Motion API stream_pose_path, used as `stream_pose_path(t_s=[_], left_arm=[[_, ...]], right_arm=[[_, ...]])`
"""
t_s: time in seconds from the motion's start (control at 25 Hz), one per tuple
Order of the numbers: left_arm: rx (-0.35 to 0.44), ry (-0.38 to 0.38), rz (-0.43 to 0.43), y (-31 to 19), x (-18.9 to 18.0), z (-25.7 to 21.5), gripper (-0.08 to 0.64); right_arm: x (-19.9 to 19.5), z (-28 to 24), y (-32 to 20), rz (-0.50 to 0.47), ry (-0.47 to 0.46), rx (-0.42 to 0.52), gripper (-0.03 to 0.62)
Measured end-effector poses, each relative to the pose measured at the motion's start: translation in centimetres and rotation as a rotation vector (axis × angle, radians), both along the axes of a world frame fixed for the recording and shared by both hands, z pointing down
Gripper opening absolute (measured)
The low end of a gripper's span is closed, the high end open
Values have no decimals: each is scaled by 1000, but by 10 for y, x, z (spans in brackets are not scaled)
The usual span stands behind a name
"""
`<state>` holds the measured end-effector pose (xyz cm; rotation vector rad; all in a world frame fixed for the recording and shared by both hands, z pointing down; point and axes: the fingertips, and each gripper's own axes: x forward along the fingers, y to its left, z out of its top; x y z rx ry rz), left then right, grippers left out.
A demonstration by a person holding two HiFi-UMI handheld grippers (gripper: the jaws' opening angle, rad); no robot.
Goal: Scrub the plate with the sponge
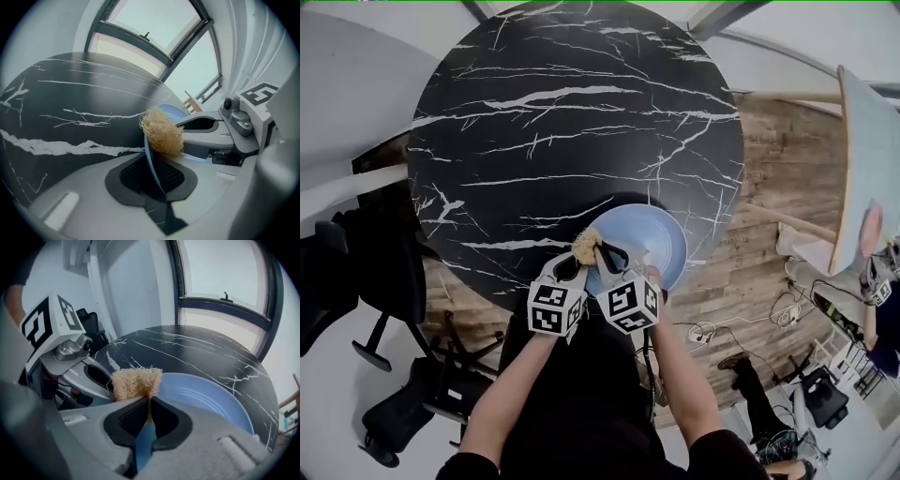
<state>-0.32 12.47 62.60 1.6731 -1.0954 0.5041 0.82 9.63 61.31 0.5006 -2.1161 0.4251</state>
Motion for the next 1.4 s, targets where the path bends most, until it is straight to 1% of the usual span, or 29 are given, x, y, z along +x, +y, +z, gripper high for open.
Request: stream_pose_path(t_s=[0.12, 0.2, 0.6, 0.88, 1.08, 1.28, 1.4], left_arm=[[0, 0, 8, 0, 1, 0, 41], [1, -3, 11, 0, 1, 0, 41], [-7, 2, 12, 0, 1, 0, 41], [-8, 12, -24, 0, -1, 0, 38], [-11, 23, -44, 0, -1, 0, 35], [-12, 34, -64, 0, -2, 0, 32], [-15, 41, -75, -1, -3, 0, 31]], right_arm=[[-2, 3, -1, -35, 35, 19, 20], [-4, 4, -2, -41, 44, 26, 20], [-3, 5, -28, -1, 70, 86, 20], [15, 4, -54, 86, 108, 123, 21], [33, 3, -68, 151, 155, 162, 20], [57, 3, -80, 243, 183, 155, 21], [74, 2, -85, 283, 215, 164, 21]])
